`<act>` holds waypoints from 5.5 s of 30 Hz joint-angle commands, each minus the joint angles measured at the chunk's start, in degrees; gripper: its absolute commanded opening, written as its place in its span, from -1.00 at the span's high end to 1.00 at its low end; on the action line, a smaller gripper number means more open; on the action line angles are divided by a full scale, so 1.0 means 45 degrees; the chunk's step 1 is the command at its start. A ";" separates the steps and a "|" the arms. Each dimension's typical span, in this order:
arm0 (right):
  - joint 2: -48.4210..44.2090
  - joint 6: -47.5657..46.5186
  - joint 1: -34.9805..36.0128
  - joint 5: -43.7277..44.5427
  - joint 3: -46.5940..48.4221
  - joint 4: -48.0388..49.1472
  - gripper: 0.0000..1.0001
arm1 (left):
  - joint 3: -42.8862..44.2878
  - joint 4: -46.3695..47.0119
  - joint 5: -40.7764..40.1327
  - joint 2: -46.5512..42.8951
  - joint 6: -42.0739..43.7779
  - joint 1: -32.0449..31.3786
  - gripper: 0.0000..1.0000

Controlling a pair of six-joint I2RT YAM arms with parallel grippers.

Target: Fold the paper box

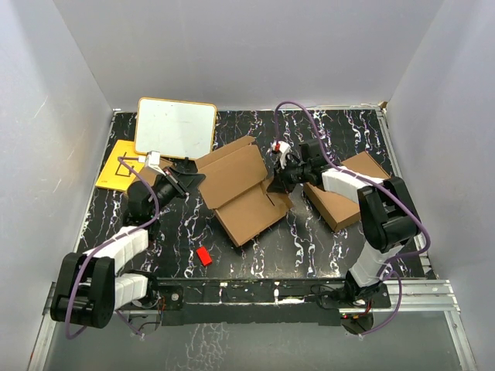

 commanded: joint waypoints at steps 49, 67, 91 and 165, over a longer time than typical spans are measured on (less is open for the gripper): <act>0.1717 0.3574 -0.0125 -0.2452 -0.0224 0.5234 0.66 | -0.0448 -0.0025 0.0691 0.0925 0.0940 -0.0272 1.00; -0.4267 -1.3774 -0.1407 -0.4081 -0.1205 -1.0367 -0.32 | -0.0740 -0.0279 0.0389 -0.0633 0.3262 -0.0276 1.00; -0.3941 -0.9499 -0.0203 0.0136 -0.3744 -0.4155 -0.03 | -0.1266 0.0859 0.0442 -0.1001 0.3016 -0.0295 1.00; -0.5427 -0.7738 -0.2516 -0.3045 -0.1549 -0.4508 -0.32 | -0.1011 0.0376 0.0918 -0.2038 0.3785 -0.0297 1.00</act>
